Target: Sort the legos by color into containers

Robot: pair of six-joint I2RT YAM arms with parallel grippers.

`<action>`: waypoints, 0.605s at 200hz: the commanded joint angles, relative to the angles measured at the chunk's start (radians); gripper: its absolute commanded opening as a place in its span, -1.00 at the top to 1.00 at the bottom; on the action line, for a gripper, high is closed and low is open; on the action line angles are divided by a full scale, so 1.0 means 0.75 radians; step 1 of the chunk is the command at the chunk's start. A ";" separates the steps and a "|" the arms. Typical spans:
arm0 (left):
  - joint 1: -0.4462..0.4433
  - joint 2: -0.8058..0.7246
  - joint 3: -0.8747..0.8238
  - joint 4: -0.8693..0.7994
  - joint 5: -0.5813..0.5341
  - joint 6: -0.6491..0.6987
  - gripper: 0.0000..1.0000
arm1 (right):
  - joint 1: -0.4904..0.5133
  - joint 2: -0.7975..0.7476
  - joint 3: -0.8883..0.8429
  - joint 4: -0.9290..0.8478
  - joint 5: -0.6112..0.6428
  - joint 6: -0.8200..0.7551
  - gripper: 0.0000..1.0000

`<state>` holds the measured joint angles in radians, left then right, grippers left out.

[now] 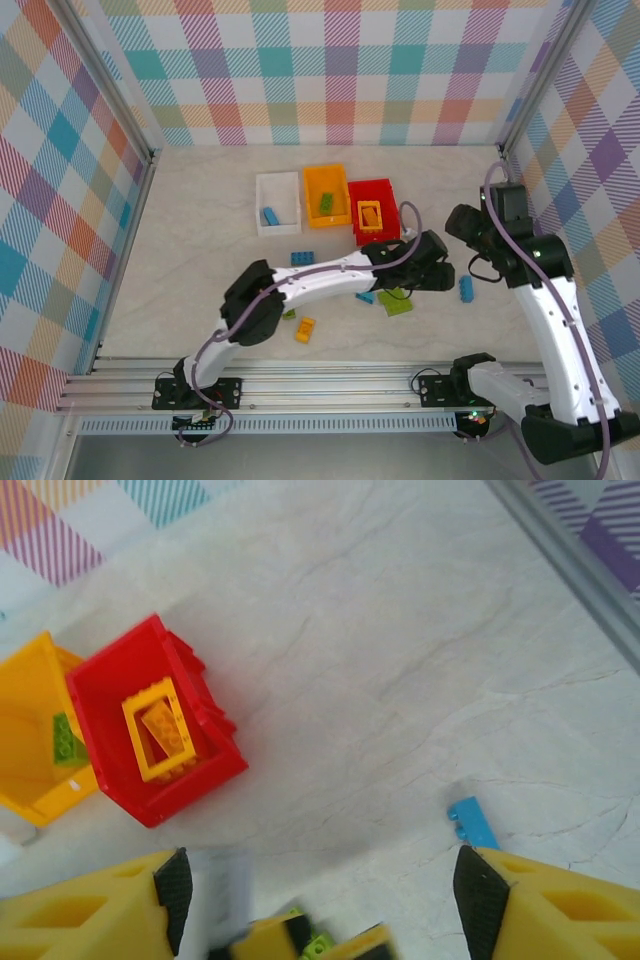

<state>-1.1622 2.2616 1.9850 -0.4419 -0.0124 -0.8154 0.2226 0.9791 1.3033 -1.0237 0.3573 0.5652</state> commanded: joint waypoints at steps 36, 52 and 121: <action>-0.041 0.392 0.552 -0.110 -0.020 0.144 -0.59 | -0.006 -0.081 -0.009 -0.041 0.040 0.066 -0.45; -0.042 0.467 0.629 -0.119 -0.007 0.152 -0.60 | -0.006 -0.111 -0.025 -0.033 0.037 0.076 -0.45; -0.084 0.627 0.780 -0.067 -0.022 0.212 -0.79 | -0.006 -0.162 -0.070 -0.011 0.024 0.075 -0.45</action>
<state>-1.1984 2.6987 2.5027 -0.4877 -0.0113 -0.6891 0.2226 0.8730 1.2720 -1.0370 0.3748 0.6106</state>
